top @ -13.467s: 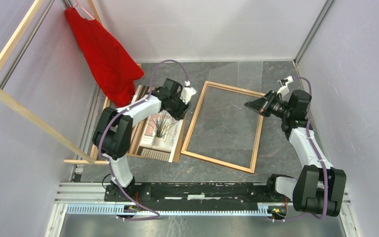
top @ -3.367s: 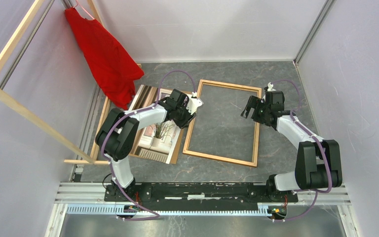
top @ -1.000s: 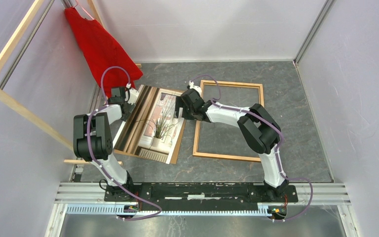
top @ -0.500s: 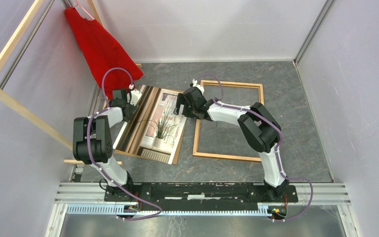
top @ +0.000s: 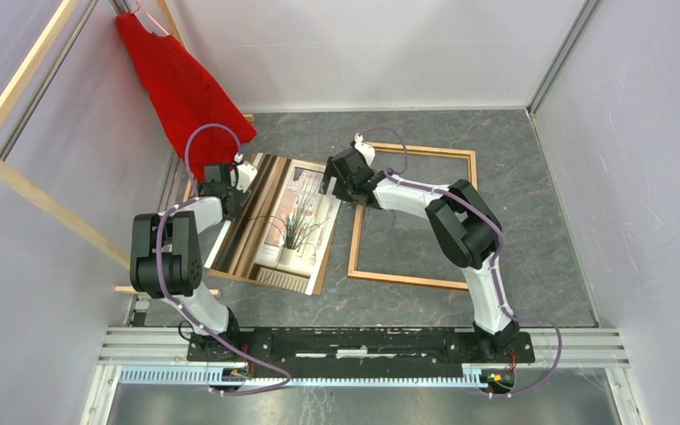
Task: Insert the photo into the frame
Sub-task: Pick up the photo at the center of the board.
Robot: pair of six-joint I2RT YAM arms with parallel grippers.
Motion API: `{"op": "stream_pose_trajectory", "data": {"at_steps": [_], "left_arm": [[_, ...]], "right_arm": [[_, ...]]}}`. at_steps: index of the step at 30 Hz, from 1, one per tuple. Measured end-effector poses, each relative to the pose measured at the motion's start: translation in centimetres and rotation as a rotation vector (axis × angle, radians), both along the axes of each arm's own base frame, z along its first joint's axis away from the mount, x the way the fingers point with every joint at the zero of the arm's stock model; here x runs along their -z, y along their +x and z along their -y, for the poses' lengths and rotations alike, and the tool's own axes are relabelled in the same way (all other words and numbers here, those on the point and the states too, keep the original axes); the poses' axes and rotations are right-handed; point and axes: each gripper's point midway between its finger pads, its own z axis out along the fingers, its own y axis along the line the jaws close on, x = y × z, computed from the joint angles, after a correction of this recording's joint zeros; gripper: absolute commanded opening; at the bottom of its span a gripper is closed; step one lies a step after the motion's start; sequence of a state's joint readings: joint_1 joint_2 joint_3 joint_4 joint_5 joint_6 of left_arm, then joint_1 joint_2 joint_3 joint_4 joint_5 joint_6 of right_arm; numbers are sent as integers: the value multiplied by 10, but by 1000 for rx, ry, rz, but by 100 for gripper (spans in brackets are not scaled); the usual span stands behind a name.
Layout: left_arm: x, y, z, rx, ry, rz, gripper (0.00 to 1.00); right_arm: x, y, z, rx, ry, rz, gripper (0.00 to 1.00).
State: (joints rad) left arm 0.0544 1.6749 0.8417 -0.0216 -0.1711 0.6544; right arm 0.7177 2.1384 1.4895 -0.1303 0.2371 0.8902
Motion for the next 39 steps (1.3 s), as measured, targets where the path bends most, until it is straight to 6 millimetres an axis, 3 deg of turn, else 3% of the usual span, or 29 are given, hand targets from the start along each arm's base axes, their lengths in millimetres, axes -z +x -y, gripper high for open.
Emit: {"op": "stream_pose_trajectory", "data": {"at_steps": [7, 18, 30, 39], "left_arm": [[0, 1, 0, 1, 1, 10, 61], [0, 1, 2, 6, 2, 11, 60], [1, 1, 6, 13, 8, 9, 59], [1, 1, 6, 14, 10, 8, 58]], "right_arm": [[-1, 27, -2, 42, 37, 29, 94], [-5, 40, -12, 51, 168, 56, 85], [-9, 32, -12, 0, 174, 116, 80], [-30, 29, -15, -40, 135, 181, 80]]}}
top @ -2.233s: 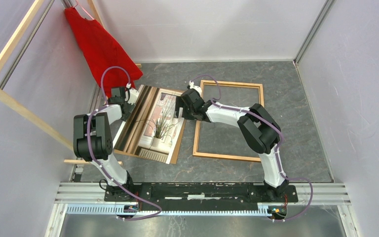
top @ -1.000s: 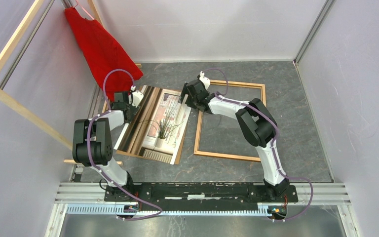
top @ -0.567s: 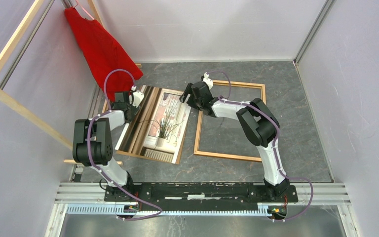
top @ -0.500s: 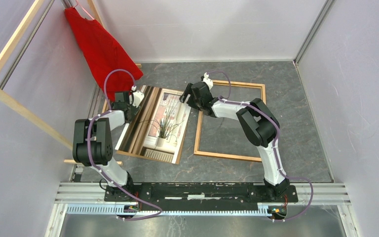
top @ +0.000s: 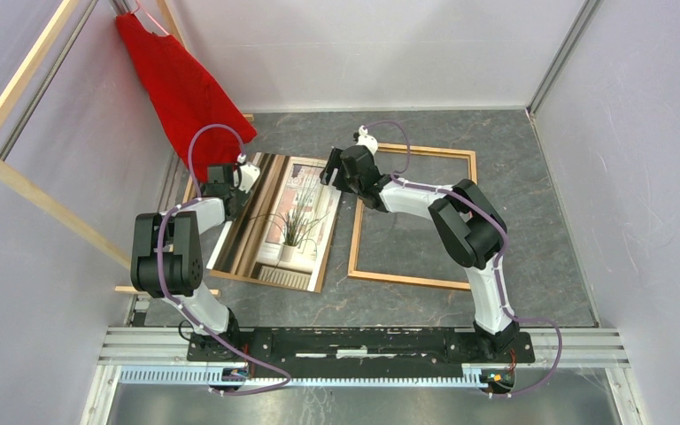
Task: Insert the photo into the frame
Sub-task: Pick up the photo at the center of the board.
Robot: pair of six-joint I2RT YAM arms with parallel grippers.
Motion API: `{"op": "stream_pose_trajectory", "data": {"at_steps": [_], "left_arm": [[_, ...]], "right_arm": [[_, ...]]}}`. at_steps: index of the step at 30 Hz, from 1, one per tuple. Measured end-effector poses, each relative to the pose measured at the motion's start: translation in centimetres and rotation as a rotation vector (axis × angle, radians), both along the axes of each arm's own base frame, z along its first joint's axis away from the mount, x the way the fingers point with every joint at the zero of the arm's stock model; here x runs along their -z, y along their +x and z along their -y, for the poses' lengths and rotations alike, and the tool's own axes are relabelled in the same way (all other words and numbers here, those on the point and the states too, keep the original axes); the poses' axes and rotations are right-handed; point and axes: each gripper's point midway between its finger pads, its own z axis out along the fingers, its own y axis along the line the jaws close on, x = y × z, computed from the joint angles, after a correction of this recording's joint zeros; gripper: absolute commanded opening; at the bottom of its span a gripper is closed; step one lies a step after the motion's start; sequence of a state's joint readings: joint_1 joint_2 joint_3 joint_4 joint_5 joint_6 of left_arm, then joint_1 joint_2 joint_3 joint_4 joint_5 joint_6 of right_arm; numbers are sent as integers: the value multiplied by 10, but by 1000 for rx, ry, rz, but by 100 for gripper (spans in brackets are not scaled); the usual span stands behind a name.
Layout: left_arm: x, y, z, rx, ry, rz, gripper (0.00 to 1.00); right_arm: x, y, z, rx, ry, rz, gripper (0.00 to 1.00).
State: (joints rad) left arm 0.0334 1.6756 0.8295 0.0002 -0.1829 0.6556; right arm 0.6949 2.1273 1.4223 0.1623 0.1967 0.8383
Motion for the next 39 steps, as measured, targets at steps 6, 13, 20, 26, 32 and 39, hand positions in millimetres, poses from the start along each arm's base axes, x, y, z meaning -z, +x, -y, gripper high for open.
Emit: {"op": "stream_pose_trajectory", "data": {"at_steps": [6, 13, 20, 26, 32, 39], "left_arm": [[0, 0, 1, 1, 0, 1, 58], [0, 1, 3, 8, -1, 2, 57], [0, 1, 4, 10, -2, 1, 57], [0, 1, 4, 10, -2, 1, 57], [-2, 1, 5, 14, -8, -15, 70], [-11, -10, 12, 34, -82, -105, 80]], "right_arm": [[2, -5, 0, -15, -24, -7, 80], [-13, -7, -21, -70, -39, -7, 80], [-13, -14, -28, -103, -43, -15, 72], [-1, -16, -22, -109, -28, -32, 39], [14, -21, -8, -118, -10, -67, 10], [-70, -15, 12, -179, 126, 28, 0]]}}
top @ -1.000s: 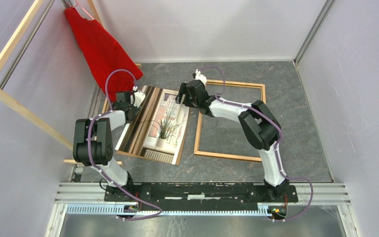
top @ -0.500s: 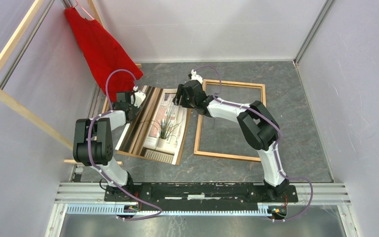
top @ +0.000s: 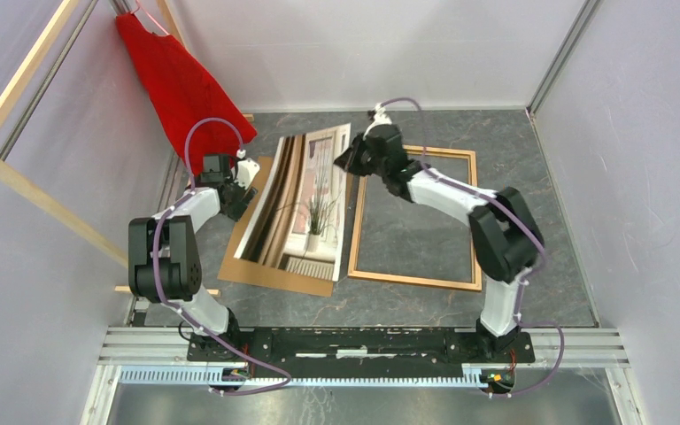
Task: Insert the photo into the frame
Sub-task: Pick up the photo at the center of the board, then turn over the photo from the photo frame.
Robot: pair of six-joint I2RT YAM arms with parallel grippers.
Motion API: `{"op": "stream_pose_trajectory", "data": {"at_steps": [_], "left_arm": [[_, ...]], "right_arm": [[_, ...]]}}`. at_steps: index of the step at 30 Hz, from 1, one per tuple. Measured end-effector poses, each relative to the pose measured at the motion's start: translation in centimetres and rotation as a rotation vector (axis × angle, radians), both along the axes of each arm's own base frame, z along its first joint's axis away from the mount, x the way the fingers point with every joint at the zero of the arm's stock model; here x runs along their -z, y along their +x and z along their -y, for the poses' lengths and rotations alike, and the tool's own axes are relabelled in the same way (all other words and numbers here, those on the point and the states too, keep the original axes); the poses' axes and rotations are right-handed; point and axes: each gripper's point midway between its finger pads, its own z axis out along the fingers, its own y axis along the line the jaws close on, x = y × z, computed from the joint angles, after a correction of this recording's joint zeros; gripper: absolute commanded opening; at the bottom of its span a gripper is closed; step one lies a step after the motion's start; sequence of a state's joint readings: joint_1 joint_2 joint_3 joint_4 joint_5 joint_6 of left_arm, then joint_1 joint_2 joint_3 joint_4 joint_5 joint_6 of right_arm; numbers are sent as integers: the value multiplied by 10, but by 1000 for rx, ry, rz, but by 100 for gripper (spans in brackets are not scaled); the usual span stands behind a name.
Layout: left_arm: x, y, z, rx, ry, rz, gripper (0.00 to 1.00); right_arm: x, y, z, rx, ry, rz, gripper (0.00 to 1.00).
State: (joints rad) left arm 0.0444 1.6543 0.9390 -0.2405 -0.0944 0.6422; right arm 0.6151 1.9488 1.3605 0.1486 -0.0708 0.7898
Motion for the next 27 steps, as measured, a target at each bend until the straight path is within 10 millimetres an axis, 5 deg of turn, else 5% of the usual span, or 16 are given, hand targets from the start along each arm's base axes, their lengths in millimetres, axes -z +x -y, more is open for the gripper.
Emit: {"op": "stream_pose_trajectory", "data": {"at_steps": [2, 5, 8, 11, 15, 18, 23, 27], "left_arm": [[-8, -3, 2, 5, -11, -5, 81], [-27, -6, 7, 24, -37, 3, 81], [-38, -5, 12, 40, -61, 16, 81], [-39, -11, 17, 50, -80, 1, 81], [-38, -17, 22, 53, -113, -17, 81], [-41, -20, 25, 55, -127, -18, 81], [-44, -21, 29, 67, -145, -14, 82], [-43, -23, 32, 74, -155, -20, 82]], "right_arm": [[-37, 3, 14, -1, 37, 55, 0], [-111, 4, 63, 17, 106, 170, 0], [-173, 6, 139, 109, 102, 279, 0], [-211, -2, 216, 259, -6, 342, 0], [-268, -33, 296, 493, -241, 416, 0], [-315, -78, 338, 647, -383, 516, 0], [-355, -145, 388, 832, -527, 595, 0], [-346, -140, 393, 821, -614, 550, 0]]}}
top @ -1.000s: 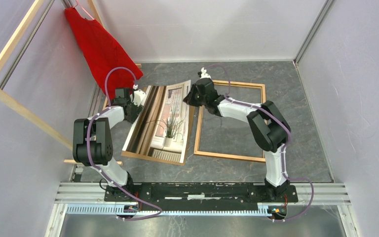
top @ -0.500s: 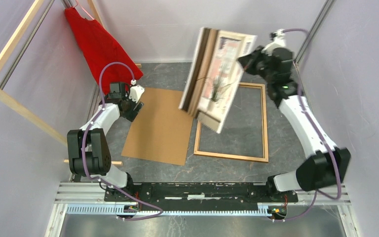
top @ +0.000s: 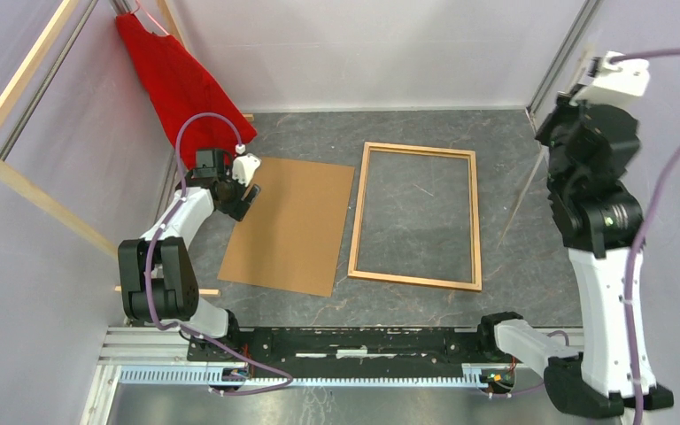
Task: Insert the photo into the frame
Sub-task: Turn over the photo from the photo frame.
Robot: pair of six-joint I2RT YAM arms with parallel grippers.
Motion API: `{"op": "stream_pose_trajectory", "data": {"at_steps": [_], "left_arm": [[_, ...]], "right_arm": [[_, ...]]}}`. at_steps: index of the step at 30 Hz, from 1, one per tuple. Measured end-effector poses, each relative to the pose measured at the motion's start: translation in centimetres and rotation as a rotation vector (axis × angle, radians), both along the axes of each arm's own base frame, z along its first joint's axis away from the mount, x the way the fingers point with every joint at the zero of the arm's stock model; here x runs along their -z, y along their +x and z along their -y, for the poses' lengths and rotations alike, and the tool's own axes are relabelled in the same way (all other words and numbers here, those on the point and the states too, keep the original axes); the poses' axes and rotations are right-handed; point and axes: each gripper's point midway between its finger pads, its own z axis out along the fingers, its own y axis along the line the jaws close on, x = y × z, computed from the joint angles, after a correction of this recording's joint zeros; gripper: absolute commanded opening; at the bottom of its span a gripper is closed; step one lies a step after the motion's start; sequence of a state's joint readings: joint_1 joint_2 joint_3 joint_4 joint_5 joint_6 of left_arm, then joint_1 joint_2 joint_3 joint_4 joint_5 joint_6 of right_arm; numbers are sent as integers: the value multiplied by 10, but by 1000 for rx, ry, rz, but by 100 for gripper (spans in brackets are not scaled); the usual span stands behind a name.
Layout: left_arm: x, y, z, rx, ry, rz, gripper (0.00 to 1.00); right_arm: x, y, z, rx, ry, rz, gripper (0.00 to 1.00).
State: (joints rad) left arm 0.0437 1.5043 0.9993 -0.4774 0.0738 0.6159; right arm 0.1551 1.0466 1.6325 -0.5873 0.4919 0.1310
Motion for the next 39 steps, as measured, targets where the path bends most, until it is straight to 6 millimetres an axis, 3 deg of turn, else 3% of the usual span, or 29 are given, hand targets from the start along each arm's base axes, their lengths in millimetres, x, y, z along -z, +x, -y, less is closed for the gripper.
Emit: {"op": "stream_pose_trajectory", "data": {"at_steps": [2, 4, 6, 7, 8, 10, 13, 17, 24, 32, 39], "left_arm": [[1, 0, 2, 6, -6, -2, 82], [1, -1, 4, 10, -7, -3, 83], [2, -1, 6, 15, -7, -5, 83], [2, -1, 7, 19, -7, -5, 83], [2, -1, 8, 22, -8, -5, 83], [2, -1, 10, 27, -7, -5, 83], [3, -2, 13, 35, -5, -9, 83], [6, -4, 26, 67, 0, -17, 83], [9, -6, 31, 82, 19, -22, 82], [10, -5, 32, 81, 36, -22, 82], [11, -5, 31, 65, 37, -23, 82]], "right_arm": [[30, 20, -5, -16, -20, -106, 0], [75, 42, -15, -53, -31, -241, 0], [144, 62, -30, -117, -26, -417, 0], [172, 66, -36, -142, -14, -485, 0], [212, 65, -45, -180, 12, -581, 0], [271, 55, -61, -242, 85, -722, 0], [312, 44, -87, -316, 229, -808, 0], [329, 47, -117, -367, 449, -770, 0], [326, 74, -147, -329, 722, -659, 0], [328, 88, -184, -266, 820, -592, 0], [356, 98, -194, -143, 860, -594, 0]]}}
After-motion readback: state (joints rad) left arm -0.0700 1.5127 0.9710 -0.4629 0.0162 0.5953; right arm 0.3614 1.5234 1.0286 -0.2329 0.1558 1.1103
